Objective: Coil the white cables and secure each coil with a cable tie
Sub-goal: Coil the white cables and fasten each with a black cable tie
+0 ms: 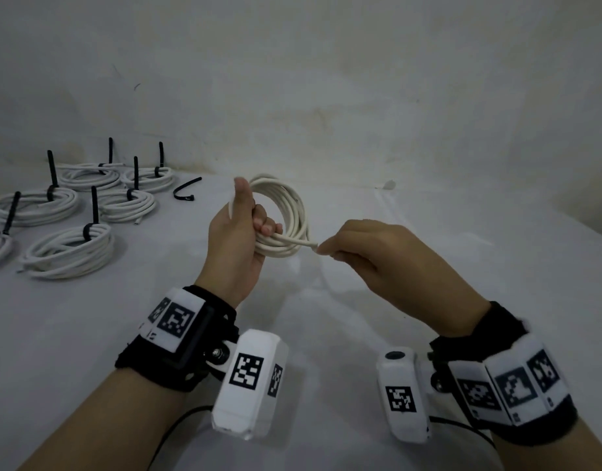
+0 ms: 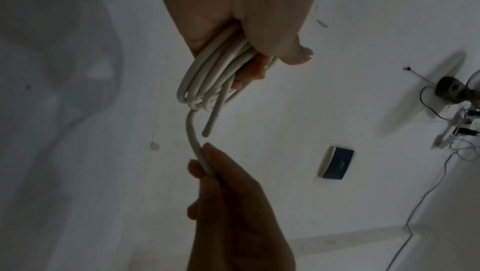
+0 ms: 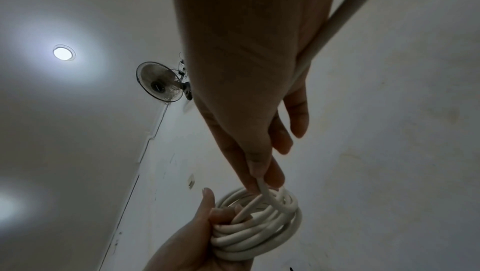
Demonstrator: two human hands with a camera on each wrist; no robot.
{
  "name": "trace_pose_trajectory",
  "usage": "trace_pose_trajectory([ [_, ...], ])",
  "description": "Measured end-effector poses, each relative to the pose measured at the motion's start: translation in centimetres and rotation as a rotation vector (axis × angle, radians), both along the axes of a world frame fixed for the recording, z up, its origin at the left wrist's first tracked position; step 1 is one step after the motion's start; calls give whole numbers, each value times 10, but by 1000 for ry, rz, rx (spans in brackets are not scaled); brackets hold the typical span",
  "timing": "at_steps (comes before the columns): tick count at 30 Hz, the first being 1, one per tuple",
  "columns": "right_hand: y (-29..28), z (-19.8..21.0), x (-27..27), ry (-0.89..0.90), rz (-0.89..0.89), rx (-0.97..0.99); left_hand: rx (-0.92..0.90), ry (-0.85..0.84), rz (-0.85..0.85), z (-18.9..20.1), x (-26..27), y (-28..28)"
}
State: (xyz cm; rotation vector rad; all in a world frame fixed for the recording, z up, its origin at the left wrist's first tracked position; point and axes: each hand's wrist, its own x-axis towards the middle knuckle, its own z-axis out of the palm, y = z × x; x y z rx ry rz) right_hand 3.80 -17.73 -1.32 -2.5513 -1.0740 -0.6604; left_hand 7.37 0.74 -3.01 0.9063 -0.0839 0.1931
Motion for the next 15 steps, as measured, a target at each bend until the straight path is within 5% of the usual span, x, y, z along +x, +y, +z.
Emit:
trace_pose_trajectory([
  [6,3,5,-10,273,30,151,15,-11,-13,1,-1,0],
  [11,5,5,-11,254,93,236,85,-19,-51,1,-1,2],
  [15,9,4,-12,231,118,271,321,-49,-154,-2,-7,-4],
])
